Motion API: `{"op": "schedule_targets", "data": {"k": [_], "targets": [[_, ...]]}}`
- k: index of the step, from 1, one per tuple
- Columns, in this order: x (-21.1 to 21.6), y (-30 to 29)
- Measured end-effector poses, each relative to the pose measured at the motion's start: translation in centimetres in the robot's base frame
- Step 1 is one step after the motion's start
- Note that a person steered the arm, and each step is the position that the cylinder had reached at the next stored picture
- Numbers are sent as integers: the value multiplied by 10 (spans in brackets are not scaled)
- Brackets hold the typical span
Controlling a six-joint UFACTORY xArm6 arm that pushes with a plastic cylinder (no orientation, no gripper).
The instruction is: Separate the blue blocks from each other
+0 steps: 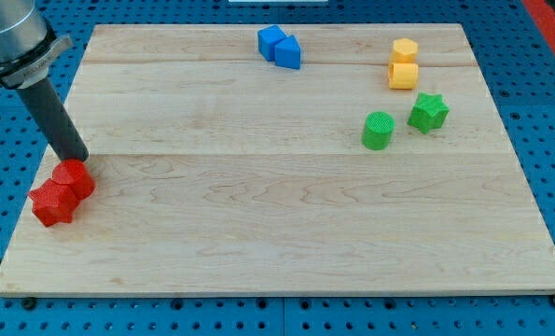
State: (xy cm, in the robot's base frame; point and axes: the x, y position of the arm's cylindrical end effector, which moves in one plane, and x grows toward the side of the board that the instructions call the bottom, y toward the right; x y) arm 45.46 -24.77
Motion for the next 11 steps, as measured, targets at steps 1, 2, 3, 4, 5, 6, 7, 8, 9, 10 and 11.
{"op": "schedule_targets", "data": {"k": [1,2,3,4,5,6,7,8,9,10,11], "targets": [[0,-5],[-11,6],[-47,101],[-89,182],[-139,250],[-179,324],[-220,350],[-260,346],[-261,311],[-225,276],[-214,229]]}}
